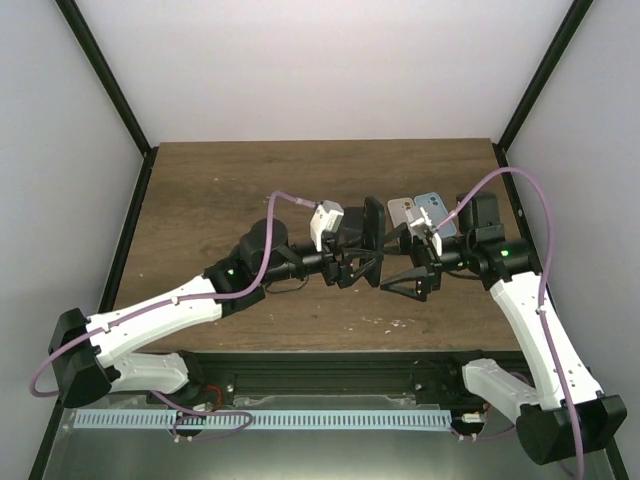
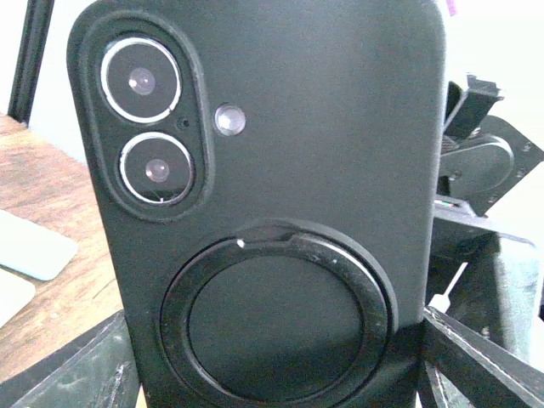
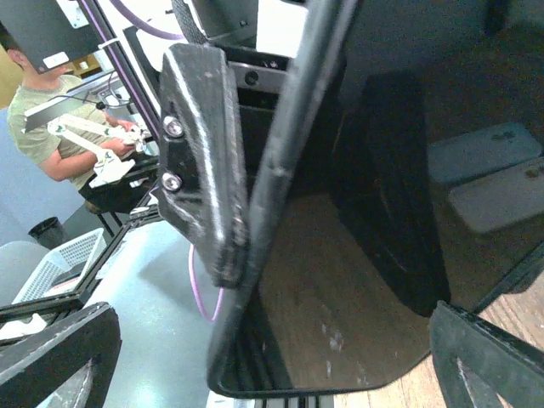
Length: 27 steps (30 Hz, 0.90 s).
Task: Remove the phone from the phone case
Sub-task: Pick up the phone at the center of the board.
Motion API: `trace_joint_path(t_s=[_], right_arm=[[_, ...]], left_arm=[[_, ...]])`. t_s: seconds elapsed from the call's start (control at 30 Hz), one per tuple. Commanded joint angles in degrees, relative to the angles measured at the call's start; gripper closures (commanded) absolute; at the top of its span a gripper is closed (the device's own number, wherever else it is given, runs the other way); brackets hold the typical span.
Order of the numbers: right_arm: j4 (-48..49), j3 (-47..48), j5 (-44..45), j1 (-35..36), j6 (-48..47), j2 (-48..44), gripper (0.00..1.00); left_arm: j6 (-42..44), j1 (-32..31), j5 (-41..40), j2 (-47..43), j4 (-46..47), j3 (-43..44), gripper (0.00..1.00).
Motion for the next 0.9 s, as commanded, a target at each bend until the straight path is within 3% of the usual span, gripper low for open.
trace_joint_path(t_s=[0.0, 0.43, 0.67, 0.87], right_arm=[[3.6, 0.2, 2.4, 3.4, 5.7, 1.0, 0.0], [9.3, -2.8, 1.2, 4.5, 11.8, 0.8, 0.0], [13.5, -4.2, 9.5, 4.5, 15.3, 1.8, 0.0], [14.9, -4.8, 2.9, 4.5, 15.5, 1.5, 0.0]], left_arm=[[-2.0, 0.2, 4.5, 0.5, 10.8, -0.3, 1.0], [-4.6, 0.2, 6.1, 1.8, 15.3, -1.4, 1.0], [-6.0, 0.2, 6.0, 2.0, 17.3, -2.0, 1.0], [-7.0, 0.2, 5.4, 2.4, 19.0, -2.9, 1.0]])
